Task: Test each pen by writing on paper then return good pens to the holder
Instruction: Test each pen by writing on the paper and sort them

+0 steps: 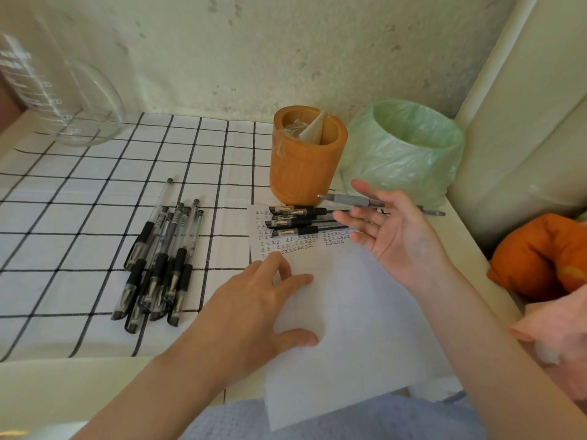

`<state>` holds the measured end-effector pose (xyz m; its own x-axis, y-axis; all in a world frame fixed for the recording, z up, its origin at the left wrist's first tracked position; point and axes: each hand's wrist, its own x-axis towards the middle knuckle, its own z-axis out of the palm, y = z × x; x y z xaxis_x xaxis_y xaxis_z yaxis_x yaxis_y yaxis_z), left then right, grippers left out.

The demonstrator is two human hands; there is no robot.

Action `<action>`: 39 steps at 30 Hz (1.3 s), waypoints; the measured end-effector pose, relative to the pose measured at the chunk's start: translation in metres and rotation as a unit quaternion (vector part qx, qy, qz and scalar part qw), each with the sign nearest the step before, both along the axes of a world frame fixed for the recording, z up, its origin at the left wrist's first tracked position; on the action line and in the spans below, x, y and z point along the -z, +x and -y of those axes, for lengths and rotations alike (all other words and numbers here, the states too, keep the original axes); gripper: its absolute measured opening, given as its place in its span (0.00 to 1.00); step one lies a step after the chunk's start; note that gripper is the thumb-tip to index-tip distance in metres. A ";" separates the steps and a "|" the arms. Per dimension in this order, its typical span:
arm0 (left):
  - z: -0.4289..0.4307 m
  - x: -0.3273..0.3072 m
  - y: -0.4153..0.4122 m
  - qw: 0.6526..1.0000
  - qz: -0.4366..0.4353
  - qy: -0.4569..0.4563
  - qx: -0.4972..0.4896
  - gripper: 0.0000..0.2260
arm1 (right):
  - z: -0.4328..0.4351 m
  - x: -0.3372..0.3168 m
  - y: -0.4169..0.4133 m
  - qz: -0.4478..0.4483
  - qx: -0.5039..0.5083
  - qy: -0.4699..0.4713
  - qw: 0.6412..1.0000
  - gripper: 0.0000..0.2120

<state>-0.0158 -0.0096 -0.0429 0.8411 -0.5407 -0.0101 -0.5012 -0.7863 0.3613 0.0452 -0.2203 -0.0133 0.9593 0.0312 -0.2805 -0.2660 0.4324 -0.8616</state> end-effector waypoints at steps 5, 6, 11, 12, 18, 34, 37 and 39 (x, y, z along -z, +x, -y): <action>0.000 0.000 0.000 1.000 0.000 0.002 -0.001 0.34 | 0.002 0.013 0.007 0.008 0.046 -0.149 0.988 0.12; 0.000 0.000 0.000 1.000 0.000 0.001 -0.001 0.34 | 0.002 0.017 0.008 0.019 0.074 -0.177 0.981 0.11; 0.001 0.000 0.001 1.000 0.001 0.003 -0.001 0.34 | -0.003 0.031 0.009 0.083 0.164 -0.267 0.946 0.21; 0.001 0.000 0.001 1.000 -0.001 0.003 -0.001 0.34 | -0.003 0.034 0.009 0.099 0.169 -0.286 0.938 0.21; 0.000 -0.001 -0.001 1.000 -0.001 -0.005 0.000 0.34 | -0.005 0.037 0.006 0.135 0.135 -0.265 0.945 0.16; 0.000 0.000 -0.001 1.000 0.001 -0.007 -0.002 0.34 | -0.003 0.052 0.012 0.180 0.180 -0.401 0.880 0.19; 0.000 0.001 -0.001 1.000 0.003 -0.007 -0.001 0.33 | -0.004 0.052 0.012 0.185 0.172 -0.402 0.880 0.20; 0.000 0.001 -0.001 1.000 0.006 -0.008 -0.002 0.33 | -0.005 0.052 0.012 0.184 0.171 -0.404 0.879 0.20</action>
